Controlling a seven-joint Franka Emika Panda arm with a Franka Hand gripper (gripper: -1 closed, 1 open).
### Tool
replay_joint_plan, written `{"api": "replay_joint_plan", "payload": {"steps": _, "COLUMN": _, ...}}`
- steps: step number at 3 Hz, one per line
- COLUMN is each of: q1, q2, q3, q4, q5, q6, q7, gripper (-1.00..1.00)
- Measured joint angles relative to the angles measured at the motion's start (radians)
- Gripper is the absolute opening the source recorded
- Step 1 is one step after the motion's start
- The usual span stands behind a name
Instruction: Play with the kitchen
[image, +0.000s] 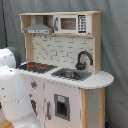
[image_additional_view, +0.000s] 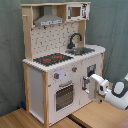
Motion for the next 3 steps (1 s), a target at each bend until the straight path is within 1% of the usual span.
{"api": "replay_joint_plan", "payload": {"steps": 1, "q1": -0.001, "q2": -0.064, "q3": 0.006, "q4": 0.008, "q5": 0.033, "q6": -0.007, "q7": 0.084, "gripper": 1.0}}
{"api": "replay_joint_plan", "payload": {"steps": 2, "q1": -0.013, "q2": -0.133, "q3": 0.005, "q4": 0.025, "q5": 0.072, "q6": -0.01, "q7": 0.163, "gripper": 1.0}}
{"api": "replay_joint_plan", "payload": {"steps": 3, "q1": -0.052, "q2": -0.177, "q3": 0.0, "q4": 0.031, "q5": 0.105, "q6": -0.015, "q7": 0.238, "gripper": 1.0}}
